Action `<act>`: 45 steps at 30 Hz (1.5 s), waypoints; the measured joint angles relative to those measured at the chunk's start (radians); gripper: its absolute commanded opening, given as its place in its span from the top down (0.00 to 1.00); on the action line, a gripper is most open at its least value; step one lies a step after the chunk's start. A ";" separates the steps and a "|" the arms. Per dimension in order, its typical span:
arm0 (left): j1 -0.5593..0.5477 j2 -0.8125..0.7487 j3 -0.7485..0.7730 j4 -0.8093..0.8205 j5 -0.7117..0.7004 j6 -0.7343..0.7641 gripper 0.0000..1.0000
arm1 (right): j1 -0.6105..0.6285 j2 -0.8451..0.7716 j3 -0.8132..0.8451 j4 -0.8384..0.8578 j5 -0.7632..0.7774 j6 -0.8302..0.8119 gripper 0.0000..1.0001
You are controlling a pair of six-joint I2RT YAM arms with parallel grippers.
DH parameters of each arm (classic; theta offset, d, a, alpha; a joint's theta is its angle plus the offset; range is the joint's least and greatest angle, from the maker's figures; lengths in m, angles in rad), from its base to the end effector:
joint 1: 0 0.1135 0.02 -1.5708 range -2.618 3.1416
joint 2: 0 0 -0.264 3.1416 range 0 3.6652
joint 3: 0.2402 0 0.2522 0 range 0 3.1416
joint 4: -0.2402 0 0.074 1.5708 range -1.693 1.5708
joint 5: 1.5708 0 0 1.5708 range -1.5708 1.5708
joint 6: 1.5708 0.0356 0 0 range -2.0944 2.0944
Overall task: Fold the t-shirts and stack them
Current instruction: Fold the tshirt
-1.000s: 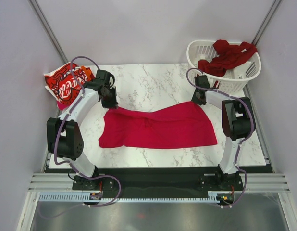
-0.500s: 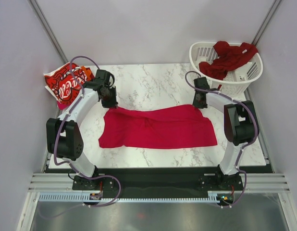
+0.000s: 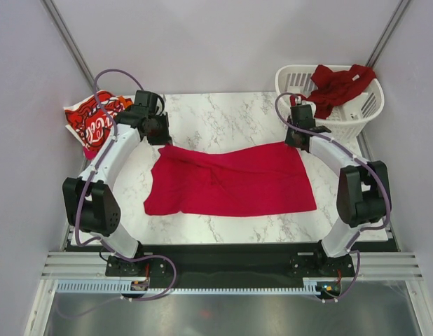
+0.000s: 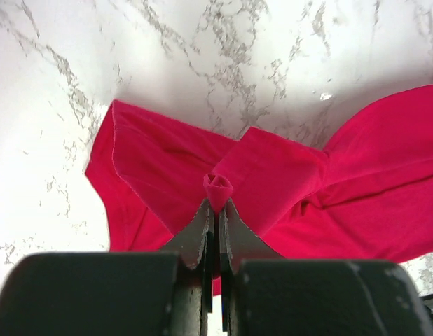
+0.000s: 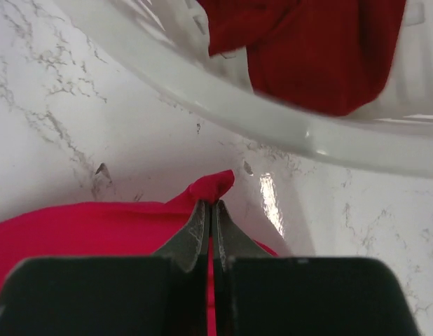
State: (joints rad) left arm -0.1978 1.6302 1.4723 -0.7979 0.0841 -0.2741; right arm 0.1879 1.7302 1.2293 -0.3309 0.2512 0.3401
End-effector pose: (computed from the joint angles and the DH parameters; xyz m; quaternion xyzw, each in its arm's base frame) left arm 0.3428 -0.0717 0.3084 -0.0236 0.9520 -0.1097 0.2847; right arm 0.3736 0.0620 0.2290 0.1155 0.9190 -0.0193 0.3764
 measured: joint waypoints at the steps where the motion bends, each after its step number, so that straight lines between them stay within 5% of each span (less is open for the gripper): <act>1: 0.000 0.000 0.016 0.001 0.002 0.000 0.98 | 0.000 -0.019 -0.005 0.004 -0.008 0.001 1.00; 10: 0.000 0.000 0.034 0.006 0.024 0.000 0.98 | 0.011 -0.309 -0.249 0.043 -0.051 0.060 1.00; 35: -0.016 0.249 0.338 0.000 0.008 0.086 0.98 | -0.013 -0.143 -0.082 0.004 0.216 0.023 1.00; 45: -0.124 0.245 0.295 0.019 -0.037 0.131 0.98 | -0.023 -0.161 -0.092 0.005 0.172 0.022 1.00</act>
State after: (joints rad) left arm -0.3214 1.8755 1.7672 -0.7784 0.0467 -0.1432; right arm 0.1654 1.5696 1.1378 -0.3264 0.4229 0.3622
